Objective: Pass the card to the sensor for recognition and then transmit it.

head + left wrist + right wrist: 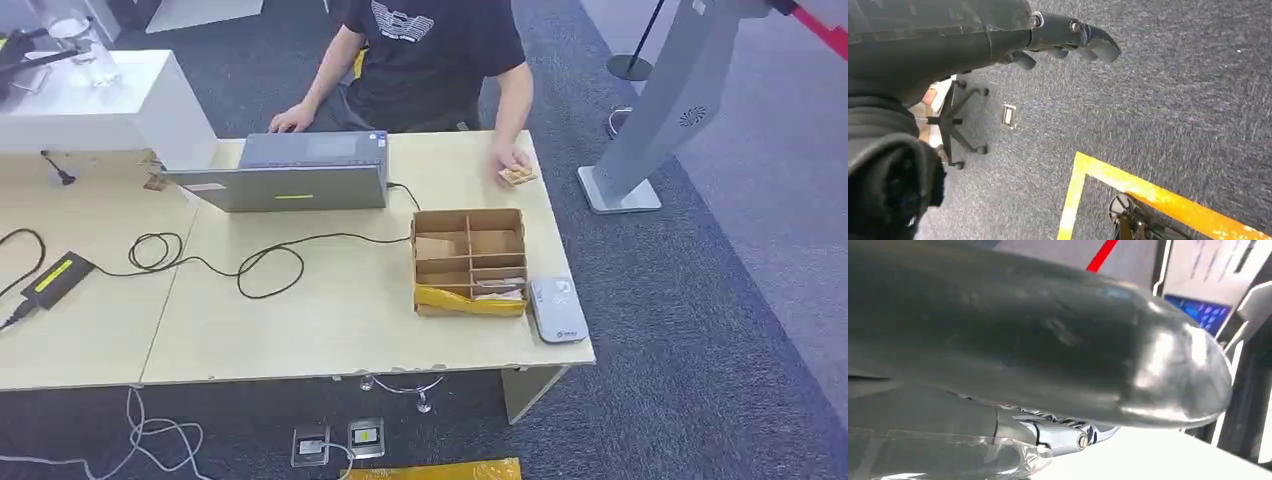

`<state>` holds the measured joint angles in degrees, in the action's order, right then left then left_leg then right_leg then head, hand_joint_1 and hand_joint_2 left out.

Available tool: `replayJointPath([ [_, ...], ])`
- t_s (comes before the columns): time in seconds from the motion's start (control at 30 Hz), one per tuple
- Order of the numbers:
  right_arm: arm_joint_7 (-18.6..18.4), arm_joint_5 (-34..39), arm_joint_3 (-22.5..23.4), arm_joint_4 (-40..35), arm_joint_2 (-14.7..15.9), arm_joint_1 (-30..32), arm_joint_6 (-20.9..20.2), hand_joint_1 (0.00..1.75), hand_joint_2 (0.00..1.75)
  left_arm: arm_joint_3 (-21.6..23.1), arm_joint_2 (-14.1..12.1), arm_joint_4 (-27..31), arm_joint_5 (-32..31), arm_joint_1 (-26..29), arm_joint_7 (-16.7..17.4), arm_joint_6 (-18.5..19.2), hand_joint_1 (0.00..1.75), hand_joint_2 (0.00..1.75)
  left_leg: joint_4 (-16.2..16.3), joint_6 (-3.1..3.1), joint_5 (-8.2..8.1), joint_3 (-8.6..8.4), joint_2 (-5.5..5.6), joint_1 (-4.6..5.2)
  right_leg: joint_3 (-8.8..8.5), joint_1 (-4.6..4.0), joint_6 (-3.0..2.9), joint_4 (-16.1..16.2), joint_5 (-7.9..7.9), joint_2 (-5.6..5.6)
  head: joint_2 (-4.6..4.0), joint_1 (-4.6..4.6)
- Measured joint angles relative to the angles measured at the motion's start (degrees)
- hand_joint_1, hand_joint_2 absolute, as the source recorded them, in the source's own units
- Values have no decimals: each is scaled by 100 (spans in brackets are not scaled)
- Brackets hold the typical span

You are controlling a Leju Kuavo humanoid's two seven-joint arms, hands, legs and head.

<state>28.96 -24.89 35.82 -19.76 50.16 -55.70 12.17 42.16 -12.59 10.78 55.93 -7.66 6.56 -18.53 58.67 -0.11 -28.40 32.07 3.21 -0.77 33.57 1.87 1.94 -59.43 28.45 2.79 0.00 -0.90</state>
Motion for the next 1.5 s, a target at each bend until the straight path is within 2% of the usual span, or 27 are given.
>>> replayJointPath([
  [0.07,137,94,-239,-78,-85,-141,-124,0,0,0,-4,0,6,1,-11,33,0,0,0,-1,2,12,1,1,4,3,0,-1,0,-7,0,4],
  [0.2,109,464,-866,-427,-308,-390,-299,0,0,2,-22,0,20,-16,-39,83,0,0,0,-2,2,11,-3,-3,4,-2,0,-2,0,-4,0,2],
  [0.47,-363,1110,-2381,-1653,-759,-359,-256,0,0,39,-44,0,50,-17,-52,162,0,0,0,-4,12,6,6,-2,11,-1,0,-2,-2,-5,0,9],
  [0.57,-381,1108,-2851,-2063,-876,-331,-343,0,0,92,-48,0,50,-21,-52,168,0,0,0,-4,12,8,8,-3,10,-2,0,-2,-2,-7,0,4],
  [0.73,-597,983,-3631,-2654,-1128,-319,-872,0,0,138,-68,0,59,-20,-52,184,0,0,0,-5,12,10,7,-4,10,-3,0,-3,-2,-6,0,2],
  [0.87,-776,715,-4318,-3044,-1423,-319,-1121,0,0,184,-74,0,70,-20,-55,208,0,0,0,-8,15,7,6,-6,11,-4,-1,-4,-3,-3,0,4],
  [0.97,-778,266,-4700,-3049,-1675,-392,-1351,0,0,192,-76,0,122,-20,-105,232,0,0,0,-9,16,11,12,-9,12,-7,-1,-5,-3,-6,0,0],
  [1.0,-774,149,-4854,-2997,-1763,-429,-1418,0,175,192,-77,0,133,-23,-118,234,0,0,0,-9,16,10,11,-9,12,-7,-2,-5,-3,-6,0,4],
  [1.2,-676,-205,-5488,-2702,-2137,-638,-1654,0,175,245,-77,0,164,-25,-157,249,0,0,0,-10,16,12,14,-9,14,-7,-2,-5,-3,-8,0,0],
  [1.4,-579,-422,-5870,-2284,-2515,-724,-1532,0,175,286,-76,0,164,-25,-164,251,0,0,0,-10,16,12,13,-9,17,-7,-3,-4,-3,-7,0,0],
  [1.43,-595,-637,-5954,-2181,-2595,-753,-1324,0,175,291,-76,0,168,-24,-164,245,0,0,0,-10,16,12,13,-9,16,-7,-3,-4,-3,-6,0,4],
  [1.5,-715,-1263,-6122,-2041,-2704,-782,-650,0,175,297,-76,0,181,-25,-164,229,0,0,0,-10,16,11,13,-9,16,-8,-3,-4,-3,-6,0,2],
])
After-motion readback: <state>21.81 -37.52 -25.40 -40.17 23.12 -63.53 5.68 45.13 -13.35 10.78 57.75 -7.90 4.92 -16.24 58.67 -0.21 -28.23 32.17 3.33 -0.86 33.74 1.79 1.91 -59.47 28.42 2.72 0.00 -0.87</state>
